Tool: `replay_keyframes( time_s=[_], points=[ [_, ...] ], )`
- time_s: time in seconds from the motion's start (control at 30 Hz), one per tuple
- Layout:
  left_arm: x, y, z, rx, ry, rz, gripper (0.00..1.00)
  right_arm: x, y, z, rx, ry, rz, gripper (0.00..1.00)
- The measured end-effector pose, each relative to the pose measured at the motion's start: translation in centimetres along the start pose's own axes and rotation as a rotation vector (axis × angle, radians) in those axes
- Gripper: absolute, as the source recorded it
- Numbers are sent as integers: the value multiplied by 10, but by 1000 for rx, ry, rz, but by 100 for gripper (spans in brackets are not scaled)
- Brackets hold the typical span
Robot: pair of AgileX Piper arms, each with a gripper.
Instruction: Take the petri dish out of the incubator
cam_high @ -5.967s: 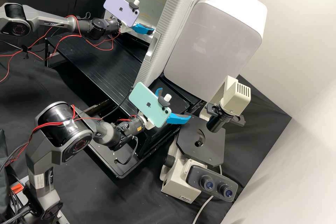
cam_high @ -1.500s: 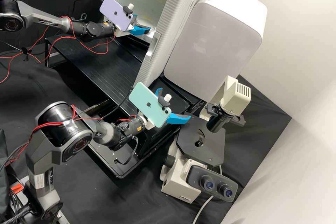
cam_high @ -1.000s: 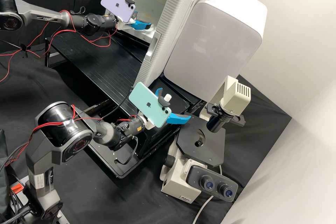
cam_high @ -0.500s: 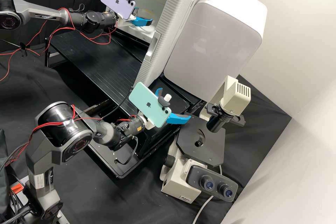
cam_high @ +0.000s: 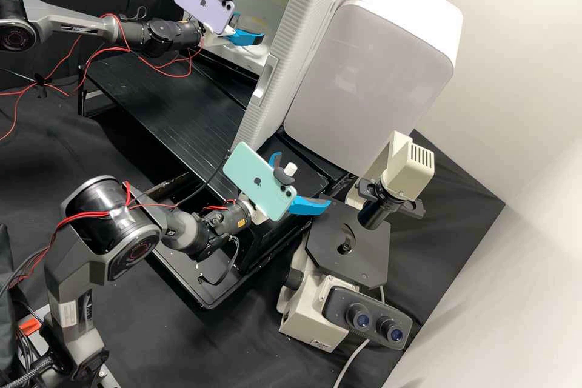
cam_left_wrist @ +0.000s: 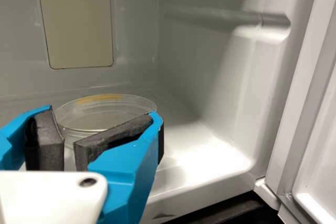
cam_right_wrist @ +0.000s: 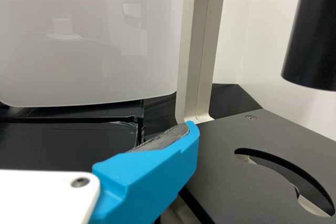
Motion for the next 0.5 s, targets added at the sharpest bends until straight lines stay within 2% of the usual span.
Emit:
replay_keyframes(
  time_s=[0.2,0.37,0.5],
  points=[
    [1,-11,-3,7,9,-28,0,0,0,0,0,0,0,100],
    [1,-17,-5,-16,14,-43,0,0,0,0,0,0,0,100],
    [1,-23,-7,-5,12,-50,0,0,0,0,0,0,0,100]
  ],
)
